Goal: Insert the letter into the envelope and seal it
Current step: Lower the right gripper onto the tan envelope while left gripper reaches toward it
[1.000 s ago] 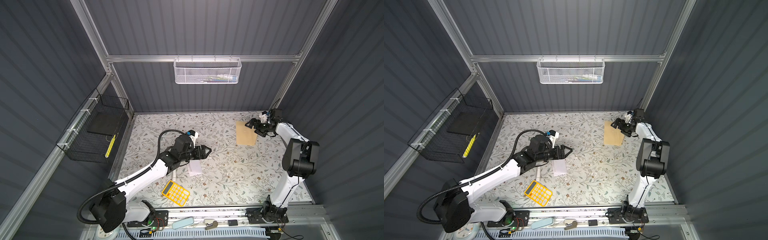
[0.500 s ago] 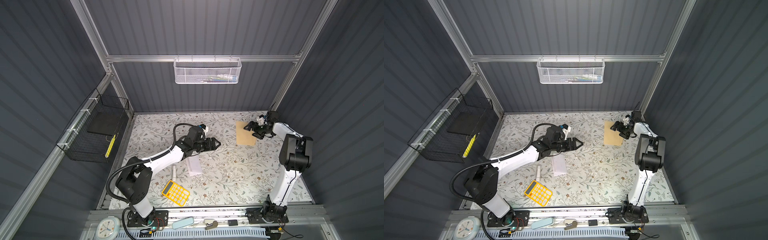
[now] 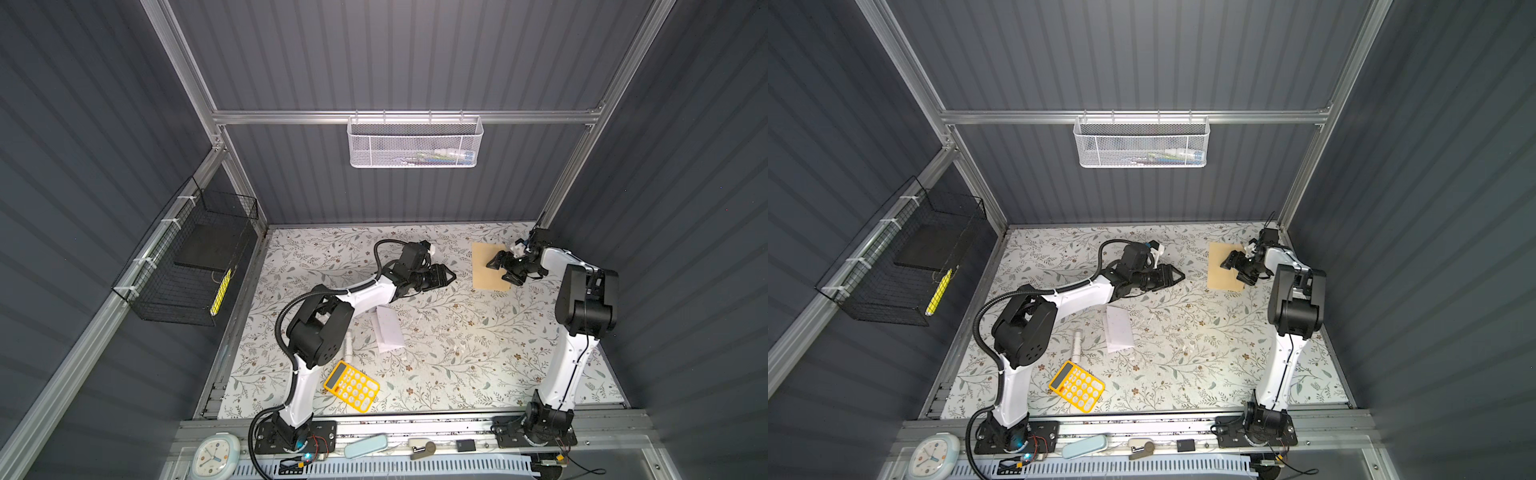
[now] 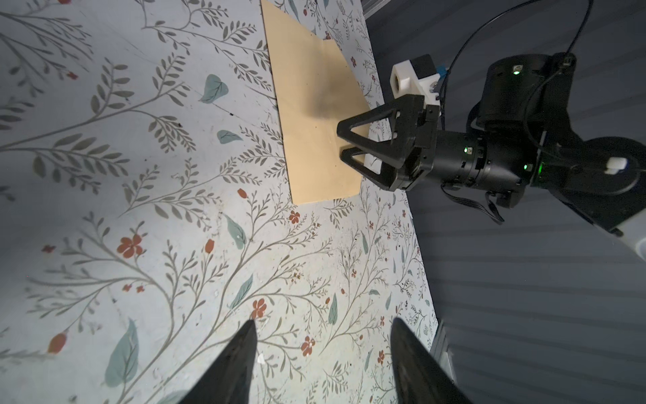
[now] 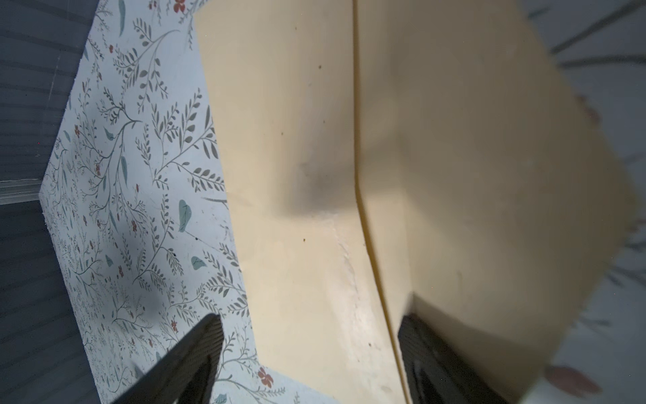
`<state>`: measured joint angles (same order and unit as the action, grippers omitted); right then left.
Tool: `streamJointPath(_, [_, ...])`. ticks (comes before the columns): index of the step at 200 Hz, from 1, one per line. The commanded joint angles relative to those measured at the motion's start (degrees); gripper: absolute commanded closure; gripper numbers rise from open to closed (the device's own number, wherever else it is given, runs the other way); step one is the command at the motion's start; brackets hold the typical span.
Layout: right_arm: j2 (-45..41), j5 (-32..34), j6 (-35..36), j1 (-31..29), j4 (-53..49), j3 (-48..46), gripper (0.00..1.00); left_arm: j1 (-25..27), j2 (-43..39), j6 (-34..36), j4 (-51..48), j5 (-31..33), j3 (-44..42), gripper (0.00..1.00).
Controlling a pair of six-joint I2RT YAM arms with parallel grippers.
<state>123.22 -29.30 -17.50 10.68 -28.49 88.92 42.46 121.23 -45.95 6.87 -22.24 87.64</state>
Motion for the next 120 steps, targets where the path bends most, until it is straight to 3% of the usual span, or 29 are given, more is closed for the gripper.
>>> streamJointPath(1, [1.9, 0.3, 0.7, -0.3, -3.4, 2.4, 0.20, 0.3, 2.9, -1.0, 2.2, -2.0, 3.1, 0.45])
streamJointPath(71, [3.2, -4.1, 3.7, -0.6, -6.0, 2.1, 0.25, -0.2, 11.2, -1.8, 2.1, -3.7, 9.0, 0.58])
streamJointPath(120, [2.0, -0.6, 7.1, -2.5, -9.1, 0.2, 0.45, -0.9, 14.0, -1.2, 1.2, -3.5, 10.1, 0.70])
